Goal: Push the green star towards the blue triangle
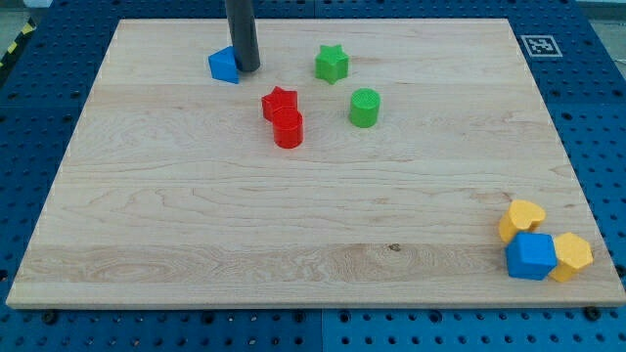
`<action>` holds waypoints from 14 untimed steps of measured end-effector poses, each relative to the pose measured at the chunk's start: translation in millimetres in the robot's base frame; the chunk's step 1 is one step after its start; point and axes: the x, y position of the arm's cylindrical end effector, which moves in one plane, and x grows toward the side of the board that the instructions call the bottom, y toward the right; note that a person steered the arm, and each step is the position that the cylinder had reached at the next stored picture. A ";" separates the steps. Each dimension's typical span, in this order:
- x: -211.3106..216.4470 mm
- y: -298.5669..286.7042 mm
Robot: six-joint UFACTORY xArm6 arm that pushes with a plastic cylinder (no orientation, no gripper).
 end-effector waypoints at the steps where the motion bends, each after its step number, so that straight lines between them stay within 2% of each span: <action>1: 0.2 8.4; 3: 25.4 76.1; 4: 26.5 76.1; 6: 48.2 118.7; 7: 47.6 145.4; 8: 25.4 170.5; 9: -13.0 176.7; 14: 3.0 147.5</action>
